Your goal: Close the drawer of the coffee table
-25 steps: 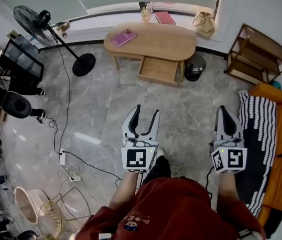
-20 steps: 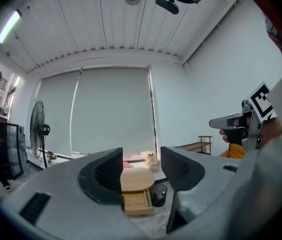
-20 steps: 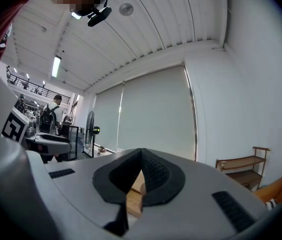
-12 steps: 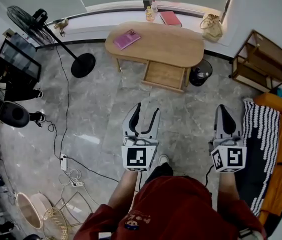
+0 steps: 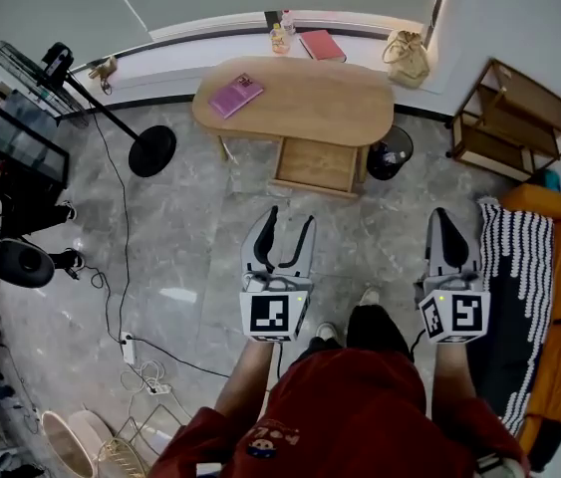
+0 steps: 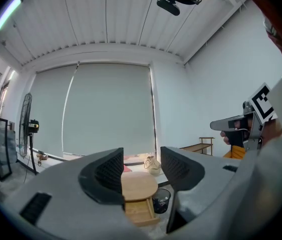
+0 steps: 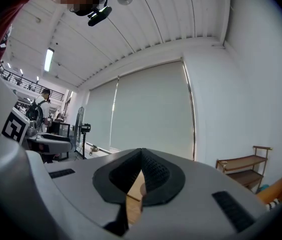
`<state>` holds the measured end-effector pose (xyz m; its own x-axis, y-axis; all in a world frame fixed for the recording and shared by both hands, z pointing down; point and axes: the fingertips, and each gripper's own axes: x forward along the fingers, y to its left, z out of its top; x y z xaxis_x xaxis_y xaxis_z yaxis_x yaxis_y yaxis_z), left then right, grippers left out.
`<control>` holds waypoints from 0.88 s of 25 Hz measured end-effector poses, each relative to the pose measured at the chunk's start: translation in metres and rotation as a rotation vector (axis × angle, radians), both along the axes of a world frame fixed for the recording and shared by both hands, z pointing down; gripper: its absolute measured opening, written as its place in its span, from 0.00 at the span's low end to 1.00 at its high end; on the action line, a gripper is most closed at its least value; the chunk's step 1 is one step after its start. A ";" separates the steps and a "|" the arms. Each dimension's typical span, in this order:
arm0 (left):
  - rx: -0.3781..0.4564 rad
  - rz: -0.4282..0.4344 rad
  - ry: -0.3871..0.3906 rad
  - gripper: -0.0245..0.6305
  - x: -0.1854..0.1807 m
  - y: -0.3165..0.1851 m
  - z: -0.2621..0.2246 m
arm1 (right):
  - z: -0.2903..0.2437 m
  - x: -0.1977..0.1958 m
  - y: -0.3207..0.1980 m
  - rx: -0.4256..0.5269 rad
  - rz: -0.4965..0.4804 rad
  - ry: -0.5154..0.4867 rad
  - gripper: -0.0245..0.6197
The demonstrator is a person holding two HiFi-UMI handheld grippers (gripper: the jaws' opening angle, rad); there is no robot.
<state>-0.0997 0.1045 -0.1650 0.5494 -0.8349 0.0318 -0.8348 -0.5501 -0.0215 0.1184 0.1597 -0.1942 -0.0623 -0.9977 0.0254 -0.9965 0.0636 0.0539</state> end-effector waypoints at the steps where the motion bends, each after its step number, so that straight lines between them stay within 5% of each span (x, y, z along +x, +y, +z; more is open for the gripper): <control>1: 0.000 0.003 -0.002 0.39 0.006 -0.006 0.001 | 0.002 0.007 -0.006 0.001 0.005 -0.005 0.03; 22: -0.016 -0.072 -0.018 0.39 0.182 -0.219 -0.003 | 0.023 0.198 -0.235 0.014 -0.033 -0.083 0.03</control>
<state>0.0818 -0.1142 -0.1681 0.4873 -0.8715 0.0544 -0.8717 -0.4892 -0.0288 0.3167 -0.0749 -0.1714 -0.0966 -0.9953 0.0047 -0.9950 0.0964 -0.0275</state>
